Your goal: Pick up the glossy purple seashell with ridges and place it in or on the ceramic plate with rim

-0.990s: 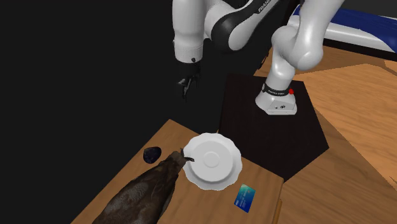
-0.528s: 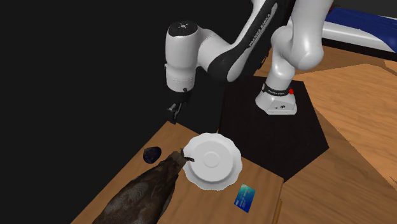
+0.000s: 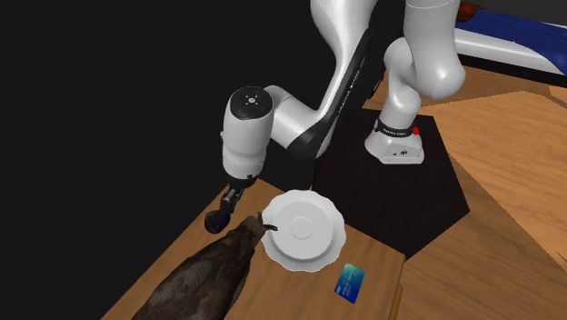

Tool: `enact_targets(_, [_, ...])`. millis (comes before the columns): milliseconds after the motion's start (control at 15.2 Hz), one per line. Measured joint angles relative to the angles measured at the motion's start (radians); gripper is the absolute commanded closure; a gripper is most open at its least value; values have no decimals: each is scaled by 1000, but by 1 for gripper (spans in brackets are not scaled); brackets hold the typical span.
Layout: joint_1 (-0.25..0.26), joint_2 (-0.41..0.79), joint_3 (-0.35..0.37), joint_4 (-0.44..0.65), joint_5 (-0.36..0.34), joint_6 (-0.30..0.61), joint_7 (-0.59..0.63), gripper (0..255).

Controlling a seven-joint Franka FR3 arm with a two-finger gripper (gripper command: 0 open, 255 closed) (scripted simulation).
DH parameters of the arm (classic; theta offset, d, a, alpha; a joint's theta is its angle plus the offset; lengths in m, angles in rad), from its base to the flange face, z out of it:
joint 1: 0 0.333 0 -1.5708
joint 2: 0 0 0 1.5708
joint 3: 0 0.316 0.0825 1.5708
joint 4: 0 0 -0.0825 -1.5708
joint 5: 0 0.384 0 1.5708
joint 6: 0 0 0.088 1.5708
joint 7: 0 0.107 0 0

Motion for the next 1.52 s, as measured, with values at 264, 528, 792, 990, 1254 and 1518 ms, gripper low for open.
enact_targets(264, [85, 142, -49, 136, -112, 9, 109, 0])
enact_targets(528, [113, 218, -81, 197, -156, 29, 146, 0])
enact_targets(792, [116, 267, -106, 229, -178, 56, 162, 0])
enact_targets(990, [116, 274, -113, 233, -182, 65, 165, 0])
enact_targets(1254, [116, 278, -118, 235, -183, 69, 166, 0])
enact_targets(1518, [126, 293, -105, 264, -175, 57, 159, 255])
